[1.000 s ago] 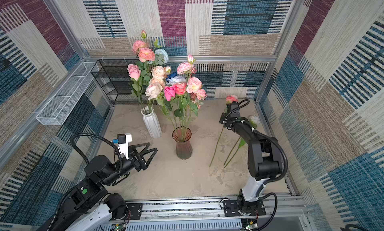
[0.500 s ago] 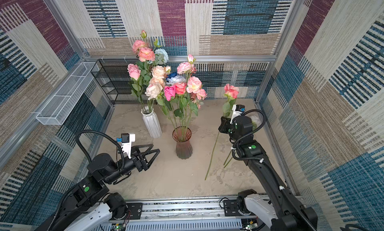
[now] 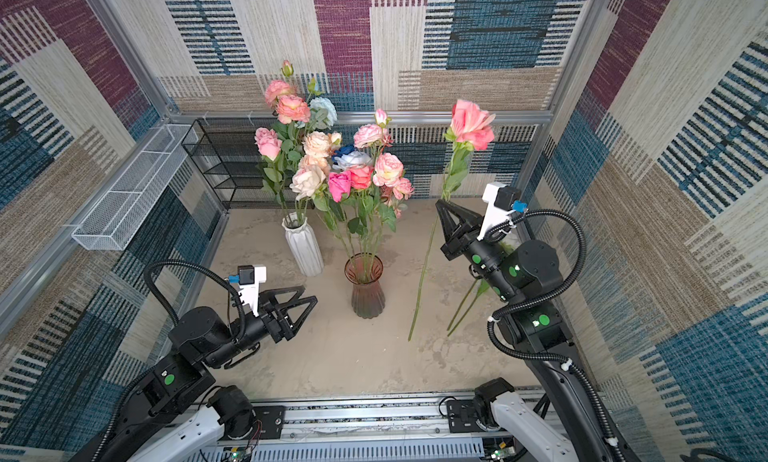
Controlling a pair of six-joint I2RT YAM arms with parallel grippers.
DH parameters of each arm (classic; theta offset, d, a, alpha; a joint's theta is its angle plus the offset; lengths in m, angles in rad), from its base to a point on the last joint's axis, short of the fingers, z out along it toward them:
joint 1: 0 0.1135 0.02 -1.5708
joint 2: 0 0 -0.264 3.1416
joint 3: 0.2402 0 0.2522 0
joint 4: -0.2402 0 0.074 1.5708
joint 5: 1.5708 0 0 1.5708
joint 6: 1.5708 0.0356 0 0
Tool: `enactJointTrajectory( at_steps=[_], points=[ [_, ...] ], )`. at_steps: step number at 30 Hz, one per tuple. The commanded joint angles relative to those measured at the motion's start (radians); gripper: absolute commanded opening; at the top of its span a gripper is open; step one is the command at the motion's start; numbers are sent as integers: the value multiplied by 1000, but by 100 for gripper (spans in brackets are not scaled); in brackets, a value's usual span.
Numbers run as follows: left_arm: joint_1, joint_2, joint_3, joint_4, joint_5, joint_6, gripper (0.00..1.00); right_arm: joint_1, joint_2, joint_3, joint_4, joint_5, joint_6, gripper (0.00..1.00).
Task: Arrange the flowers into the vase
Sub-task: 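Lift the pink rose upright with the right gripper, then lower the pink rose into the red vase with the right gripper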
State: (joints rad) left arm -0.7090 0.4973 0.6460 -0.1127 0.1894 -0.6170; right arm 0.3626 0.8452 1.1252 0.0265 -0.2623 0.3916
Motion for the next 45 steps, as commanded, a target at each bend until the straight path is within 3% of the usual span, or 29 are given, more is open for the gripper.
enactJointTrajectory(
  at_steps=[1, 8, 12, 20, 29, 39, 42, 45],
  points=[
    [3, 1, 13, 4, 0, -6, 88, 34, 47, 61, 145, -30, -20, 0],
    [2, 6, 28, -2, 3, -7, 88, 156, 179, 145, 360, 93, -122, 0],
    [2, 5, 38, -14, 1, -5, 88, 240, 255, 147, 485, 243, -250, 0],
    [3, -14, 58, -50, -5, 5, 88, 280, 359, 119, 604, 344, -364, 0],
    [2, -30, 56, -62, -15, 19, 88, 317, 399, -103, 765, 386, -363, 0],
    [2, -6, 44, -32, 0, 22, 88, 366, 347, -304, 655, 366, -189, 2],
    [2, 3, 35, -14, 7, 16, 89, 368, 348, -338, 605, 344, -151, 6],
    [2, 13, 33, -4, 16, 14, 88, 369, 333, -354, 549, 319, -120, 18]
  ],
)
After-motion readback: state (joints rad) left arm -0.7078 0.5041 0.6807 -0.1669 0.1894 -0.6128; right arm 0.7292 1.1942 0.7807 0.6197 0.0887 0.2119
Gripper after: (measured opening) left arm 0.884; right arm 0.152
